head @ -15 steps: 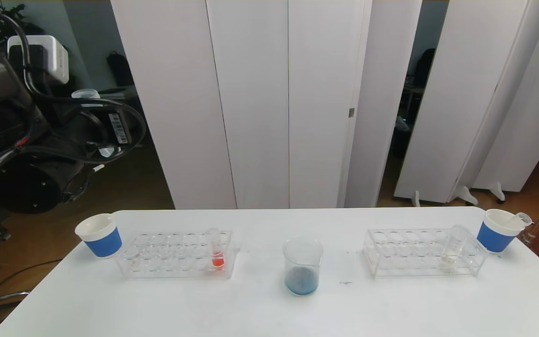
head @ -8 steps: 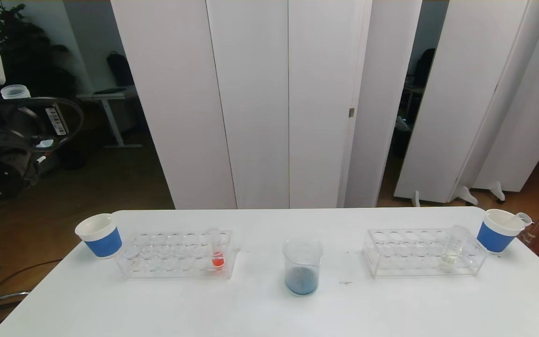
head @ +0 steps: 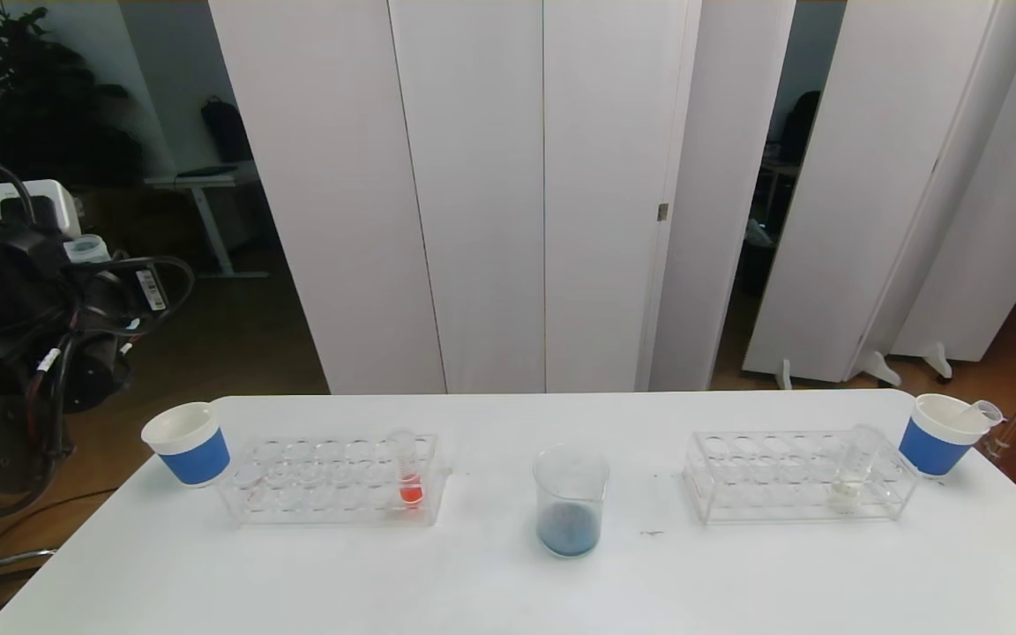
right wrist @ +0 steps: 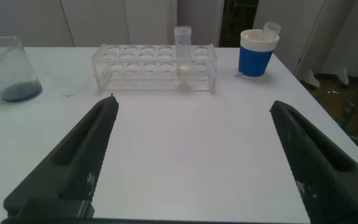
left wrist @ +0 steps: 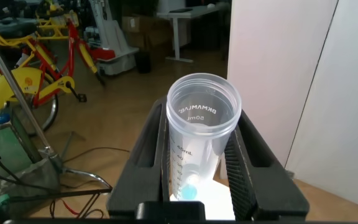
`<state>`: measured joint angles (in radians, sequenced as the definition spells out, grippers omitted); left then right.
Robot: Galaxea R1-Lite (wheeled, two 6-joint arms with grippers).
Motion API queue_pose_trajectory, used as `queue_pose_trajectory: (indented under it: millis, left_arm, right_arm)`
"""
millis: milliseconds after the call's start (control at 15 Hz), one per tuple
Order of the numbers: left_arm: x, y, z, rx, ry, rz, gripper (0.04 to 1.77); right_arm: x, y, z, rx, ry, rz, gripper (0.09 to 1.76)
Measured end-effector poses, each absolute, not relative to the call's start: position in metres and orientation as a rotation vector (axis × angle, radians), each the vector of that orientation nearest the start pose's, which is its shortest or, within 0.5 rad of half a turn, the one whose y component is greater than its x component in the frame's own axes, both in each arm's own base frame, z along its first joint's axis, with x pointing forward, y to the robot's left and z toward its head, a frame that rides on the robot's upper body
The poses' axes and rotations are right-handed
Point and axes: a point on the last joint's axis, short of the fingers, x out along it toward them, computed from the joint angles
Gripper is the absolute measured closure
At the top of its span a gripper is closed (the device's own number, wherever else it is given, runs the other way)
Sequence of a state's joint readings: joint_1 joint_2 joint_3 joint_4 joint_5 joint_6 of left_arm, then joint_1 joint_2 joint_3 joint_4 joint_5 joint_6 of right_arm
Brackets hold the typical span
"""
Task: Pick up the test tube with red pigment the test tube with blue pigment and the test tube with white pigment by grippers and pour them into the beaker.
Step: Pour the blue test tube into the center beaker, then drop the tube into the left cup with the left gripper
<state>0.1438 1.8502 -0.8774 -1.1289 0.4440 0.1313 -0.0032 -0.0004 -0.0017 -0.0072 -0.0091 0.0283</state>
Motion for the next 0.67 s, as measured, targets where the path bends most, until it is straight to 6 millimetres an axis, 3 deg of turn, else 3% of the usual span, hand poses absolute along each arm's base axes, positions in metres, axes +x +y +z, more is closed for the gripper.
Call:
queue_pose_trajectory:
  millis: [267, 667]
  left_arm:
    - [0.350, 0.063, 0.160, 0.112, -0.025, 0.577, 1.22]
    - [0.357, 0.072, 0.121, 0.061, 0.049, 0.577, 1.22]
  right_arm:
    - [-0.023, 0.000, 0.077, 0.028, -0.010, -0.012, 0.10]
    - [-0.023, 0.000, 0.077, 0.028, -0.010, -0.012, 0.10]
